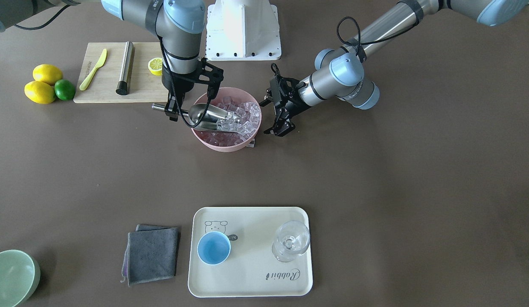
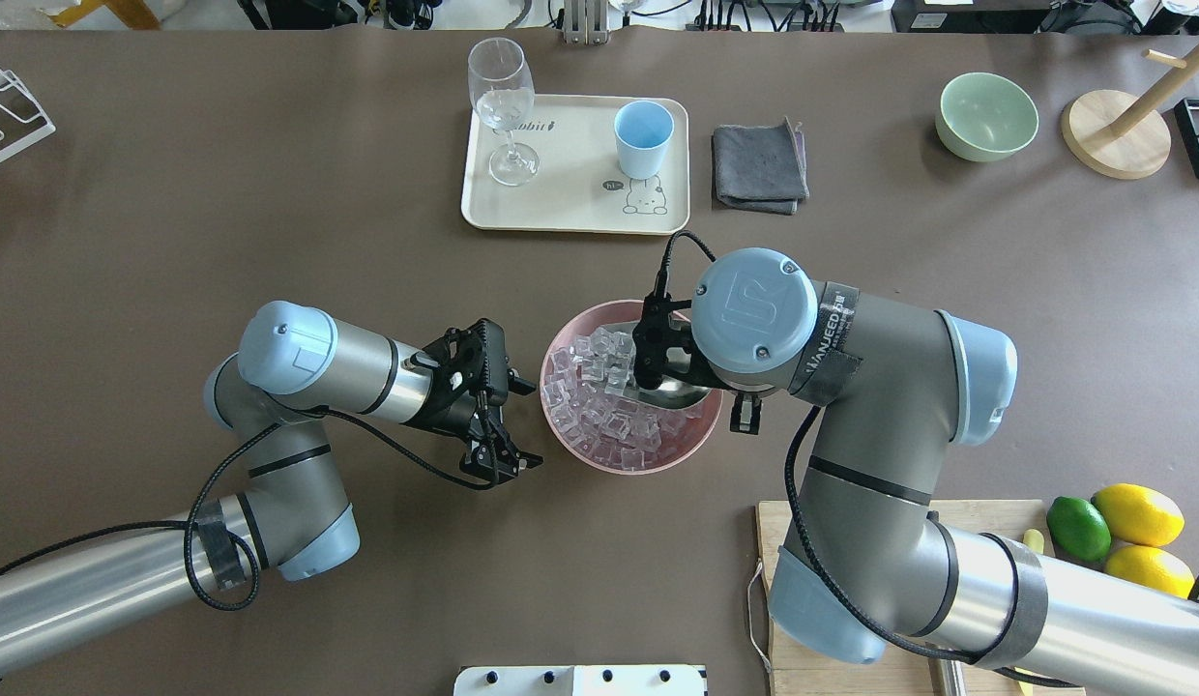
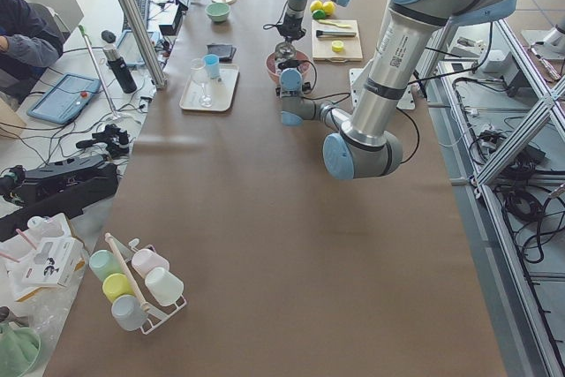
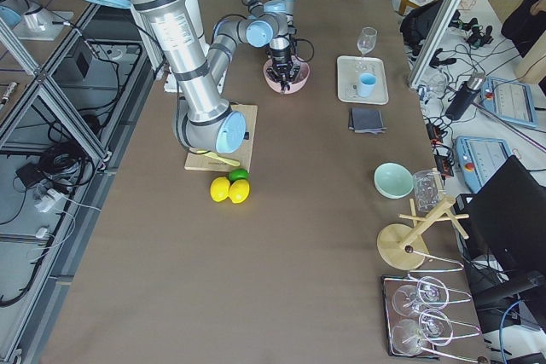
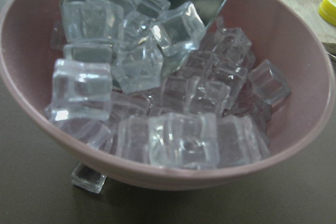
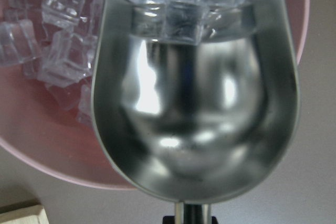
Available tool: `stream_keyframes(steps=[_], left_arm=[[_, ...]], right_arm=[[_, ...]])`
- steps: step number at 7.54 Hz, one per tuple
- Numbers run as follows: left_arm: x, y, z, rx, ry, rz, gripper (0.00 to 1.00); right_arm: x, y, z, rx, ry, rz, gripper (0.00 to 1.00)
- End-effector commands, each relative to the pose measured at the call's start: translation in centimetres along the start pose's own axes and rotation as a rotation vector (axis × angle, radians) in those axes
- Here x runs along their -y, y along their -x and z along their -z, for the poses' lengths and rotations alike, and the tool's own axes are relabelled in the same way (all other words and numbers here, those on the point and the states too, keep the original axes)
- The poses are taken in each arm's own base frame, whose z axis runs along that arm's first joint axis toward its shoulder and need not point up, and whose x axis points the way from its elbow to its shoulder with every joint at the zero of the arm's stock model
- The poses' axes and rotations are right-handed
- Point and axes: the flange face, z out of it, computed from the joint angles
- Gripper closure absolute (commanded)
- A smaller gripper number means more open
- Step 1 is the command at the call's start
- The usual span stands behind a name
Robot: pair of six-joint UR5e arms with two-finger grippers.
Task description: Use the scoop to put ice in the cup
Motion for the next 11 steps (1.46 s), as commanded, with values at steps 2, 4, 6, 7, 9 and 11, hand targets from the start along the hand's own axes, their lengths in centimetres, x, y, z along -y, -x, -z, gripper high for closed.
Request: stream_keyframes(steps=[2,4,6,7,9,11], left_arm=[[0.6,-0.2,0.1,-0.001,0.021,0.012,0.02],[1.5,-0.1,0.9,-0.007,0.05,0.029,0.02],[1.8,1.6,2.6,0.003,0.098,0.066,0.02],[2.1,1.8,3.9,0.016,0.132,0.09,0.02],[3.1,1.9,7.0,0.055,0.226,0.155,0.02],[3.6,2.3,10.3,0.107,0.338,0.245,0.02]], right_arm=[[-0.8,0.4,0.8,0.001,-0.114,-0.047,1.0],[-3.4,1.1,1.2,0.005,-0.157,-0.045,1.0],[-5.7,1.6,2.1,0.002,-0.194,-0.056,1.0],[-5.9,1.7,2.5,0.005,-0.224,-0.109,1.0],[-7.2,2.0,2.0,0.022,-0.365,-0.216,1.0],[-8.4,1.7,2.4,0.058,-0.451,-0.317,1.0]])
